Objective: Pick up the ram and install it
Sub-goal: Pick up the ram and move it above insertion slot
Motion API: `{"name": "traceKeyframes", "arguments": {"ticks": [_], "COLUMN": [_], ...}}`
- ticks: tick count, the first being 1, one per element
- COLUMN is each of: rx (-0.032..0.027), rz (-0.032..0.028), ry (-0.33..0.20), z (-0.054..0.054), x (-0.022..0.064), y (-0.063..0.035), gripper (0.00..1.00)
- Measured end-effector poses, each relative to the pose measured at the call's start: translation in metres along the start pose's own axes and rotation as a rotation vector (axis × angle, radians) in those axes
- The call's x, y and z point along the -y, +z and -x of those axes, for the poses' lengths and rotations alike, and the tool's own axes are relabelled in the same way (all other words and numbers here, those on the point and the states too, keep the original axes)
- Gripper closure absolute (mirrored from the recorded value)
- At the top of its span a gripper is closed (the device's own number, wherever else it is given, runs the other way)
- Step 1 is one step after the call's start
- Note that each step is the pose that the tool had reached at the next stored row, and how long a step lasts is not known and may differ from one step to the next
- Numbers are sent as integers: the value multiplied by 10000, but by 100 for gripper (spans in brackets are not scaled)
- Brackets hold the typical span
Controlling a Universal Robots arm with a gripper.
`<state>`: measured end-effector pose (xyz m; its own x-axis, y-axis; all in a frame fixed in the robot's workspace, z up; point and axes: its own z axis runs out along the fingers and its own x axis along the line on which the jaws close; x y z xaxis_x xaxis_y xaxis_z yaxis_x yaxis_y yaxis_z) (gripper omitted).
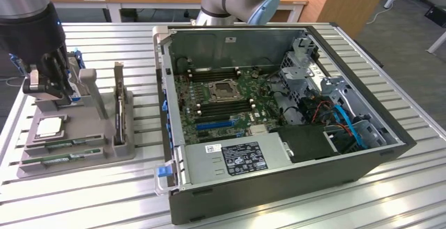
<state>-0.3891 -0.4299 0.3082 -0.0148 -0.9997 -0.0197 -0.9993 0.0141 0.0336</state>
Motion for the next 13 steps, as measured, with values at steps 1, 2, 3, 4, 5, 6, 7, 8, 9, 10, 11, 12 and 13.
{"name": "traceKeyframes", "arguments": {"ticks": [1,2,3,4,5,6,7,8,9,10,11,12,13], "rx": [0,0,0,0,0,-1,0,-1,-1,0,-1,-1,-1], "rz": [0,1,1,1,0,1,1,1,2,1,1,2,1], "ry": [-2,-3,-5,-6,-8,-9,-11,-12,-14,-15,-17,-18,-19], "z": [0,-1,-1,-1,-1,-1,-1,-2,-2,-2,-2,-2,-3], "x": [0,1,1,1,2,2,2,2,3,3,3,4,4], "y": [10,19,29,39,49,59,68,78,88,98,108,117,126], "gripper": [70,70,70,70,70,70,70,70,70,70,70,70,70]}}
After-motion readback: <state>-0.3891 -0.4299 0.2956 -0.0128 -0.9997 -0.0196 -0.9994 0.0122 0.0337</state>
